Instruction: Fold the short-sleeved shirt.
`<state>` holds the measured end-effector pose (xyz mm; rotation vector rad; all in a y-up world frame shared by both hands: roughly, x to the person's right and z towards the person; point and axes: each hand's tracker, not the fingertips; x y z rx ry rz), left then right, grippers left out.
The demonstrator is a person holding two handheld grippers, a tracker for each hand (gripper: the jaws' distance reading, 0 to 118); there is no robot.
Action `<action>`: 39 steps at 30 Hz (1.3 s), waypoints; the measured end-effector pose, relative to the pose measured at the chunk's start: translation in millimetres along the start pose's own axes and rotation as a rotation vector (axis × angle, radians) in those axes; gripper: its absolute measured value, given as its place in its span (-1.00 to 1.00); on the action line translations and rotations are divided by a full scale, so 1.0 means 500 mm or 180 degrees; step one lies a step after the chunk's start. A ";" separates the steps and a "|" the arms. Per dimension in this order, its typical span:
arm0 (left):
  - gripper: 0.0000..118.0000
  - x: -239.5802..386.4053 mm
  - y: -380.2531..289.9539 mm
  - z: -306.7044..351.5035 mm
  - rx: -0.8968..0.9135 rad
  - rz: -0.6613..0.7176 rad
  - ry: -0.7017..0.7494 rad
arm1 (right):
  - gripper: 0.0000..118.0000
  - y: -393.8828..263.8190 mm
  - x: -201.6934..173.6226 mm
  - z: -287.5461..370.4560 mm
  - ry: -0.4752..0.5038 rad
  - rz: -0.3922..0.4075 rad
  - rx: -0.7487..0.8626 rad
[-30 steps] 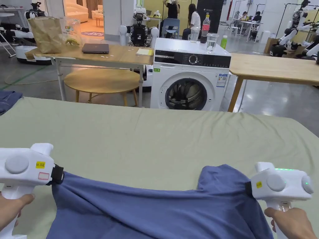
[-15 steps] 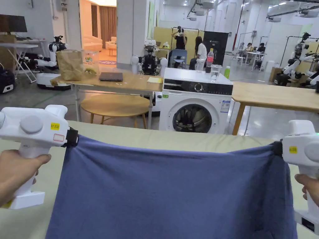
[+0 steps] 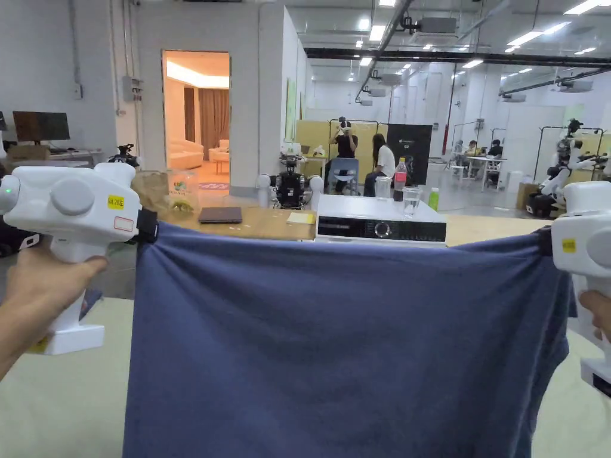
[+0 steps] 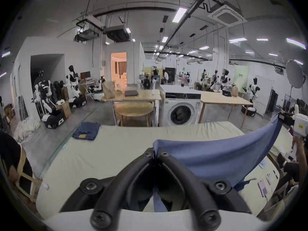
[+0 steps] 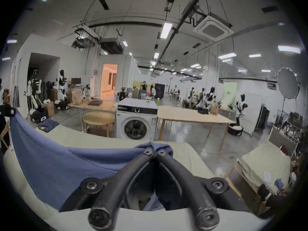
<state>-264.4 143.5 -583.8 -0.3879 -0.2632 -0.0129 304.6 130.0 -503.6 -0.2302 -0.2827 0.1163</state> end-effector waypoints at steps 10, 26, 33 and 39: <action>-1.00 -0.031 0.160 -0.032 0.0264 -0.0056 0.0136 | -1.00 0.187 -0.016 -0.074 -0.0100 -0.0024 0.0297; -1.00 -0.042 0.230 -0.062 0.0504 0.0026 0.0287 | -1.00 0.273 -0.049 -0.122 -0.0212 0.0046 0.0550; -1.00 -0.048 0.094 -0.080 0.0274 0.0167 0.0167 | -1.00 0.114 -0.044 -0.080 -0.0141 0.0048 0.0377; -1.00 -0.032 -0.072 -0.051 0.0084 0.0166 0.0063 | -1.00 -0.049 -0.036 0.000 -0.0070 0.0100 0.0145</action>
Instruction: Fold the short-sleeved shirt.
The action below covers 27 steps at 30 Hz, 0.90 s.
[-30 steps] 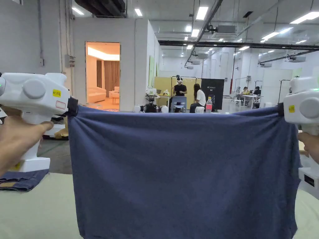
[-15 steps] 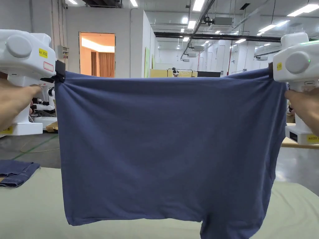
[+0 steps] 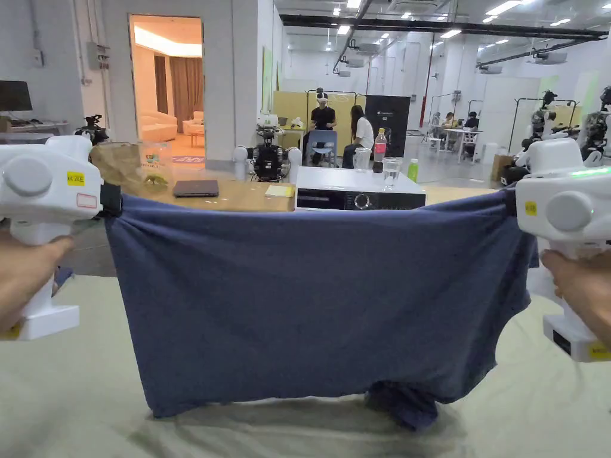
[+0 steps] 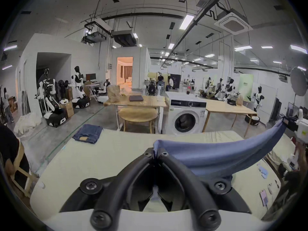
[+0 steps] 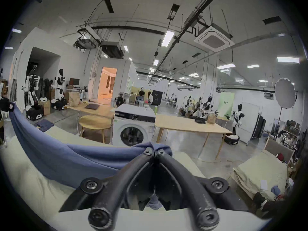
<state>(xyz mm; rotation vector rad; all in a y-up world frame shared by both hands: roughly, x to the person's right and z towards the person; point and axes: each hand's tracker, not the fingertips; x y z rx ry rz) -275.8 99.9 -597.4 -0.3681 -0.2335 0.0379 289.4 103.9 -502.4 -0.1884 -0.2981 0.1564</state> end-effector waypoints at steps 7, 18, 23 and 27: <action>-1.00 0.002 -0.144 0.121 -0.0017 0.0054 -0.0141 | -1.00 -0.130 0.017 0.142 0.0043 0.0006 -0.0138; -1.00 0.022 -0.384 0.289 -0.0131 0.0027 -0.0310 | -1.00 -0.337 0.036 0.332 0.0141 0.0006 -0.0526; -1.00 0.023 -0.548 0.344 -0.0302 0.0224 -0.0255 | -1.00 -0.457 0.033 0.398 0.0229 0.0045 -0.0801; -1.00 0.024 -0.647 0.375 -0.0502 0.0273 -0.0171 | -1.00 -0.537 0.017 0.438 0.0267 0.0146 -0.1017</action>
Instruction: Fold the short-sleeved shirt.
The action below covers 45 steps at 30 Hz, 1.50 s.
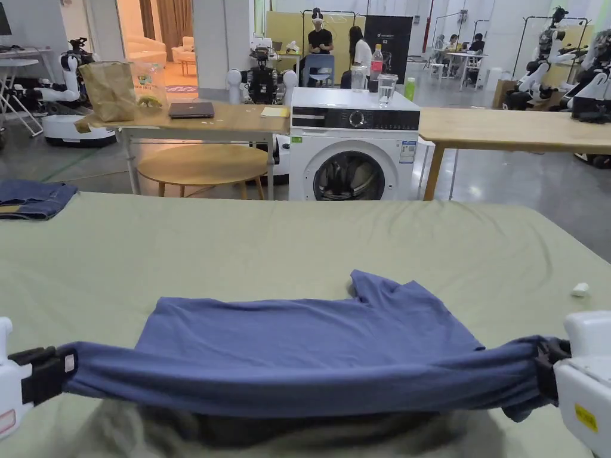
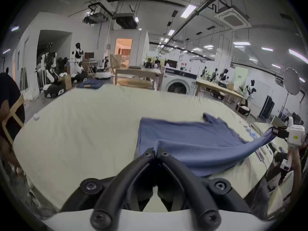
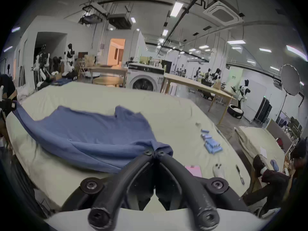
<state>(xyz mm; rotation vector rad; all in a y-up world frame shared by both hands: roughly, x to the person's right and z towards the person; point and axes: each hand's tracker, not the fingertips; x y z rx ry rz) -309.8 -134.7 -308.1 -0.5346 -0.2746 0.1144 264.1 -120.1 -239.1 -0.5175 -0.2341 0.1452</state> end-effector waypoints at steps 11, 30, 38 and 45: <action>-1.00 -0.016 -0.170 -0.047 -0.0815 -0.0020 0.0220 | -1.00 -0.186 -0.026 -0.053 0.0175 0.0116 -0.0854; -0.28 -0.049 -0.172 -0.088 -0.1191 0.0677 0.0051 | 0.12 -0.224 0.005 -0.101 0.0139 0.0022 -0.1261; -0.29 0.057 -0.089 -0.060 -0.0240 0.0159 0.0114 | 0.16 -0.115 -0.030 -0.044 0.0071 -0.0345 -0.0398; -0.63 0.180 -0.049 -0.056 0.0652 -0.0247 0.0186 | -0.32 -0.057 -0.131 -0.035 0.0193 -0.0712 0.0523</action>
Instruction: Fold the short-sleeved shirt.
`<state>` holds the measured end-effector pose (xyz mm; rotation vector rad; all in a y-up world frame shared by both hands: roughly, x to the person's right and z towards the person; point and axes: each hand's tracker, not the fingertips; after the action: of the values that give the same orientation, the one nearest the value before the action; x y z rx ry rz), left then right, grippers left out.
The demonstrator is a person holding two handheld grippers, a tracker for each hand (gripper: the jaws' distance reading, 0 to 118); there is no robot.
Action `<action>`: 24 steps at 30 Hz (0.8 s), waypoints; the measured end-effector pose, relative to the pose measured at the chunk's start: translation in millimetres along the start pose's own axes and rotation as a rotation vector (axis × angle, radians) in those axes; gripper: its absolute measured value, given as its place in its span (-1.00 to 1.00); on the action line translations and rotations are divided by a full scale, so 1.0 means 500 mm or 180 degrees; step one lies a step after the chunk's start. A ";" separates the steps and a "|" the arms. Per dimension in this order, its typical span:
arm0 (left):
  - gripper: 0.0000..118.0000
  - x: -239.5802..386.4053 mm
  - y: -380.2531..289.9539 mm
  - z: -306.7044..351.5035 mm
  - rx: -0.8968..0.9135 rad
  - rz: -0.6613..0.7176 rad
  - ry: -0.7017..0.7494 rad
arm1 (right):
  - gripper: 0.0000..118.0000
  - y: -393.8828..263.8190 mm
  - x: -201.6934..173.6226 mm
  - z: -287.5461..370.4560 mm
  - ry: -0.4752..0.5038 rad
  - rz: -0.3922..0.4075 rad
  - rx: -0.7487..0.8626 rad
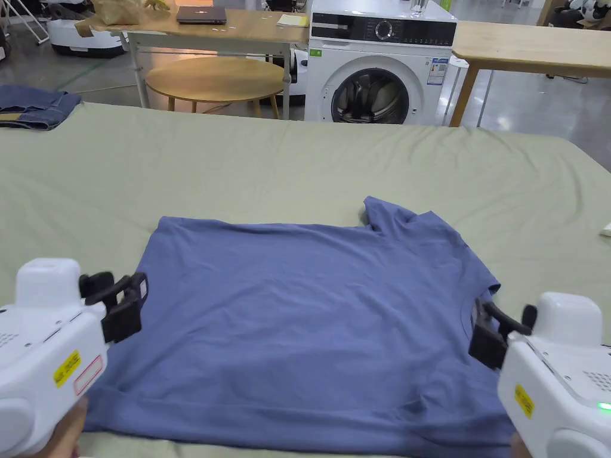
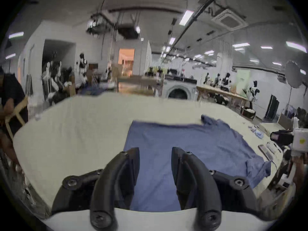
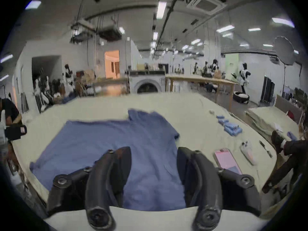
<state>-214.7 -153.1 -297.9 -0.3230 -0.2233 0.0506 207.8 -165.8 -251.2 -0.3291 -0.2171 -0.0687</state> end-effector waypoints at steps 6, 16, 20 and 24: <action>-1.00 0.063 0.029 -0.012 0.0236 -0.0408 0.0190 | -1.00 0.018 -0.080 -0.001 -0.0016 0.0141 0.0337; -1.00 -0.008 0.007 -0.008 -0.0675 -0.0427 0.0206 | -1.00 0.016 -0.078 -0.016 0.0105 0.0162 0.0163; -1.00 -0.082 -0.023 -0.007 -0.1381 -0.0359 0.0215 | -1.00 0.001 -0.067 -0.024 0.0101 0.0223 0.0009; -0.91 -0.148 -0.060 -0.013 -0.1876 -0.0015 0.0158 | -1.00 -0.017 -0.058 -0.033 0.0117 0.0204 -0.0156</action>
<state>-284.7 -189.6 -309.8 -0.9097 -0.1861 -0.0299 181.8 -178.2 -270.5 -0.3829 -0.1685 -0.0169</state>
